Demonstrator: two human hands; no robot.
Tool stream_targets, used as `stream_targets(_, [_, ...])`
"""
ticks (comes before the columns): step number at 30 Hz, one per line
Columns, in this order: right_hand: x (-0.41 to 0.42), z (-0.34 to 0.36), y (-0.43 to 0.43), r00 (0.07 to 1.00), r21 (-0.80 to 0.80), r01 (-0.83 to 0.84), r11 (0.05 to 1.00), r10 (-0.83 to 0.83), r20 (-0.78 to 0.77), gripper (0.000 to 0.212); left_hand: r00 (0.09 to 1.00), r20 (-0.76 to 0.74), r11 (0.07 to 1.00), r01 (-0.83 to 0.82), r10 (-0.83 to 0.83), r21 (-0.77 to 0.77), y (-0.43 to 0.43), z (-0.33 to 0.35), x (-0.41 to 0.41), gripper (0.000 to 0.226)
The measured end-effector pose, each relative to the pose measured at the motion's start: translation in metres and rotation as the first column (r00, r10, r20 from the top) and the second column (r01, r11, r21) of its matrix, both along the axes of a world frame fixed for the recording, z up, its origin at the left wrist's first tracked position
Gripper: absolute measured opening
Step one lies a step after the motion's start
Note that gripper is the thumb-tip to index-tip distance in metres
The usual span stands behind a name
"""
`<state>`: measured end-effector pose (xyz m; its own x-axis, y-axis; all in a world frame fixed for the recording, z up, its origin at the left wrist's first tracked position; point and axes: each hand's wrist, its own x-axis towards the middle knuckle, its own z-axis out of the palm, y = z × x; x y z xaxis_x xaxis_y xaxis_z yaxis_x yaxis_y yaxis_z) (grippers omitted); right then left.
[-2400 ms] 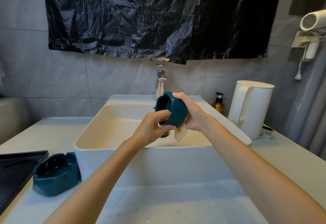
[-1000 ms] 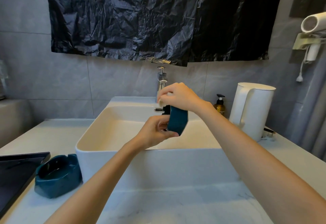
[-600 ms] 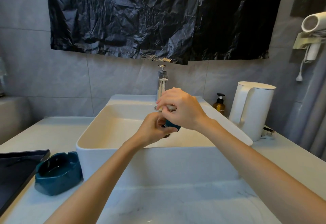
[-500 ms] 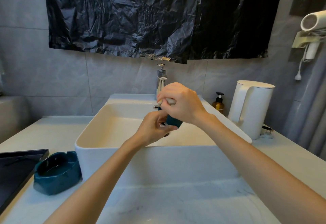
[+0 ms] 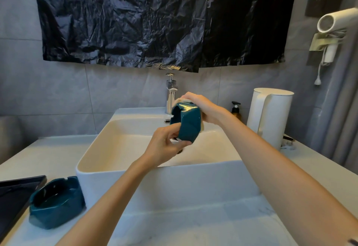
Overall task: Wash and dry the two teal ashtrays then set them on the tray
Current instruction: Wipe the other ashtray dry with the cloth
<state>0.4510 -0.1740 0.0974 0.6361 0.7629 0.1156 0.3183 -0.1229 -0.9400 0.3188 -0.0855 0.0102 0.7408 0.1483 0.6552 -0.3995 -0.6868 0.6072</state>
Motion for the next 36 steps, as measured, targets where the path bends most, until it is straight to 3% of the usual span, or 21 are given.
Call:
stream_targets(3, [-0.005,-0.011,-0.003,0.961,0.149,-0.077,0.986,0.113,-0.252,0.03,0.997,0.005,0.968,0.081,-0.082,-0.239,-0.004,0.009,-0.005,0.034])
stream_targets(6, [-0.012,-0.017,-0.009,0.915,0.244,-0.162,0.956,0.238,-0.326,0.03,0.993,0.03,0.871,0.111,-0.111,-0.478,-0.001,0.016,-0.009,0.035])
stream_targets(8, [-0.012,-0.019,-0.01,0.946,0.251,-0.099,0.963,0.17,-0.277,0.022,0.991,0.033,0.782,0.12,-0.126,-0.612,0.005,0.019,-0.011,0.04])
stream_targets(10, [-0.012,-0.02,-0.01,0.987,0.246,0.066,0.967,-0.026,-0.161,0.028,0.983,0.023,0.71,0.148,-0.182,-0.689,0.008,0.021,-0.013,0.042])
stream_targets(13, [-0.012,-0.019,-0.009,0.98,0.308,0.194,0.931,-0.2,-0.015,0.017,0.959,-0.01,0.663,0.188,-0.283,-0.724,0.008,0.024,-0.014,0.051])
stream_targets(15, [-0.012,-0.019,-0.006,0.965,0.326,0.22,0.919,-0.255,0.069,0.028,0.941,-0.024,0.644,0.211,-0.336,-0.736,0.007,0.025,-0.015,0.051])
stream_targets(22, [-0.029,-0.03,-0.013,0.927,0.366,0.061,0.929,-0.189,0.325,0.024,0.933,-0.034,0.625,0.212,-0.358,-0.751,0.007,0.027,-0.019,0.039])
stream_targets(26, [-0.042,-0.04,-0.02,0.775,0.396,-0.14,0.908,-0.149,0.615,0.025,0.952,-0.039,0.616,0.166,-0.305,-0.77,0.007,0.029,-0.019,0.027])
stream_targets(28, [-0.037,-0.04,-0.017,0.761,0.366,-0.142,0.92,-0.135,0.634,0.026,0.952,-0.043,0.607,0.158,-0.303,-0.779,0.007,0.03,-0.02,0.027])
stream_targets(33, [-0.031,-0.04,-0.005,0.853,0.335,-0.005,0.942,-0.171,0.494,0.03,0.949,0.043,0.512,0.206,-0.312,-0.834,0.005,0.032,-0.023,0.022])
stream_targets(36, [-0.042,-0.044,-0.011,0.759,0.398,-0.126,0.909,-0.17,0.628,0.031,0.96,0.068,0.474,0.195,-0.271,-0.858,0.007,0.033,-0.023,0.019])
